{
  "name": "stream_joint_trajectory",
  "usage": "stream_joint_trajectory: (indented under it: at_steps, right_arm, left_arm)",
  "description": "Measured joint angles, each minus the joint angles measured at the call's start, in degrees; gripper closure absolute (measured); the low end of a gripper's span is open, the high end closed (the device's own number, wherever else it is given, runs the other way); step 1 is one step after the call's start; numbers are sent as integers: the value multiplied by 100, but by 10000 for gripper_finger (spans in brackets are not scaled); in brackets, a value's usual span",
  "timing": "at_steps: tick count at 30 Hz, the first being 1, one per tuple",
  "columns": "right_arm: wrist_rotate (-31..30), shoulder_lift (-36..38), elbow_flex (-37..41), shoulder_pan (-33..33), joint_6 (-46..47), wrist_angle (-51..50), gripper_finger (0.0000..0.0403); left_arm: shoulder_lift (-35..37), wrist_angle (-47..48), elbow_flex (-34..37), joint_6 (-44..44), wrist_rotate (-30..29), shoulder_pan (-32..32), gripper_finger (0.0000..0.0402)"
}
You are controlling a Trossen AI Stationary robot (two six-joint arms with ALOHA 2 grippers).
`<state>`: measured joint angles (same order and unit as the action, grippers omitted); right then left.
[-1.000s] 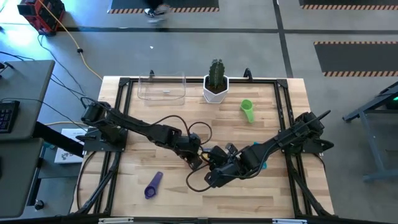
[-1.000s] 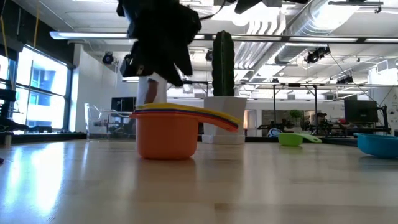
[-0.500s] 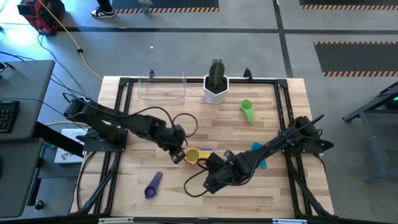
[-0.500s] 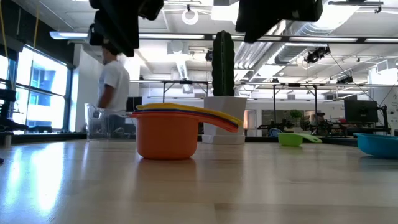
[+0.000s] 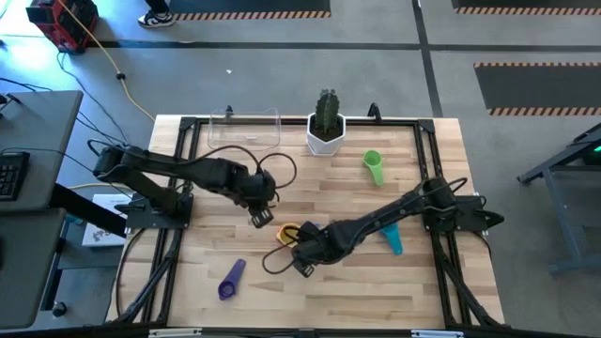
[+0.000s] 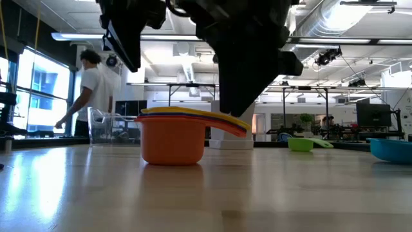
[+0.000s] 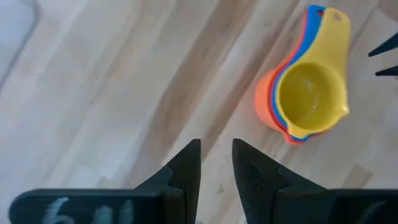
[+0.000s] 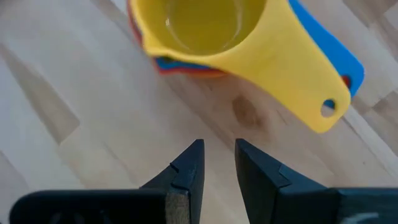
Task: Nest measuring cups in basket
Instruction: Stack the green measuring cup on top of the yellow measuring cup
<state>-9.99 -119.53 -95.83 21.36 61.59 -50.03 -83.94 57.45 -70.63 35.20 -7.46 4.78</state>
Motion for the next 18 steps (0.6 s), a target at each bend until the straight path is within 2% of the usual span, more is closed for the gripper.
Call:
stream_joint_trajectory:
  at_steps: [11, 18]
  right_arm:
    - [-57, -6, 0, -389, 43, 51, 323]
    - [-8, -8, 0, -437, 140, 49, 323]
  left_arm:
    - [66, 37, -4, -664, 575, -615, 321]
    - [102, 196, -4, -998, 601, -878, 321]
